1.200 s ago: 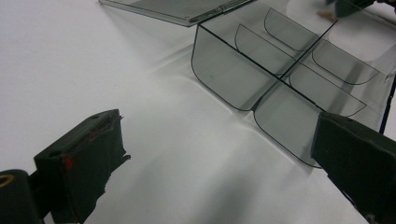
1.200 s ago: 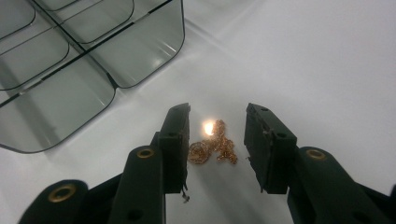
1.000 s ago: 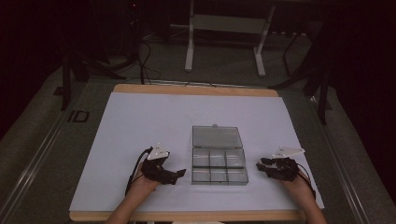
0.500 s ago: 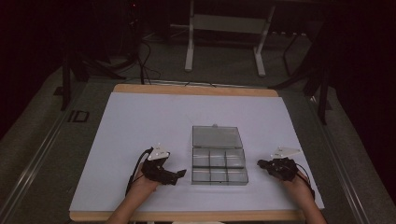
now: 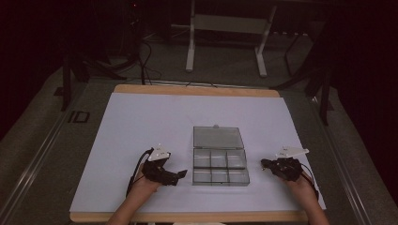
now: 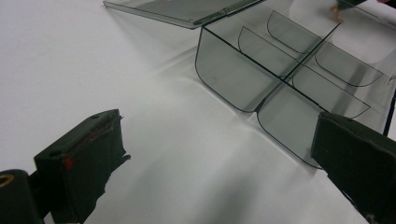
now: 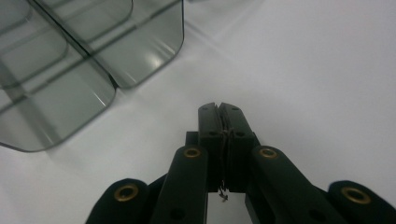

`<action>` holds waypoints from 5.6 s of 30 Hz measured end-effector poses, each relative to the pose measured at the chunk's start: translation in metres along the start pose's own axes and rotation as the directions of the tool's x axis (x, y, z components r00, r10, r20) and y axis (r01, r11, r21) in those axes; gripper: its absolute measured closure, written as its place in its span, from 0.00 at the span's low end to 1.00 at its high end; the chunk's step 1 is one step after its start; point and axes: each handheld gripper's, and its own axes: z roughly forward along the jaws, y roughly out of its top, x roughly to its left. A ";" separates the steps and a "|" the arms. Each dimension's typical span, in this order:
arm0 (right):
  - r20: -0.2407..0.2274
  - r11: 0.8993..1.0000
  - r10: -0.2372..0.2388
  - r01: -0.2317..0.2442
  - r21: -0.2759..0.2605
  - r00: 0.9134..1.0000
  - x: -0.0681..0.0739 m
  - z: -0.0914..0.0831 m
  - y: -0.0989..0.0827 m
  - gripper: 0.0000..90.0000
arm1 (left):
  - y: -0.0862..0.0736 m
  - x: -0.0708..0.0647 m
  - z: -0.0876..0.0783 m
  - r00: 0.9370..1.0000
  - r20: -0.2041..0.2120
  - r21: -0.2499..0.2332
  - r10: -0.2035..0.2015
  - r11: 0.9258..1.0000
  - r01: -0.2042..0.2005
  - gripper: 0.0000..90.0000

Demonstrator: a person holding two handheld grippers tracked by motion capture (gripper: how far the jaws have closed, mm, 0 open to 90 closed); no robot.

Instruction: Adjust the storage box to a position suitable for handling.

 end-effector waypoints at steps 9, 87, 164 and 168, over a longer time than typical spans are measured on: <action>0.011 0.999 -0.012 0.012 -0.052 1.000 0.000 -0.022 0.011 0.98 | 0.000 0.000 0.000 1.000 -0.001 0.000 0.002 1.000 -0.002 0.04; -0.188 0.938 -0.264 0.206 -0.280 0.946 0.059 -0.072 0.118 0.98 | -0.002 0.000 -0.003 0.999 0.013 -0.057 0.033 0.998 -0.032 0.04; -0.346 0.955 -0.245 0.287 0.075 0.906 0.089 0.063 0.072 0.96 | -0.003 0.001 -0.006 1.000 0.003 -0.067 0.030 0.997 -0.029 0.04; -0.347 0.957 -0.243 0.282 0.067 0.906 0.088 0.060 0.073 0.94 | -0.003 0.001 -0.007 1.000 0.002 -0.066 0.031 0.997 -0.031 0.04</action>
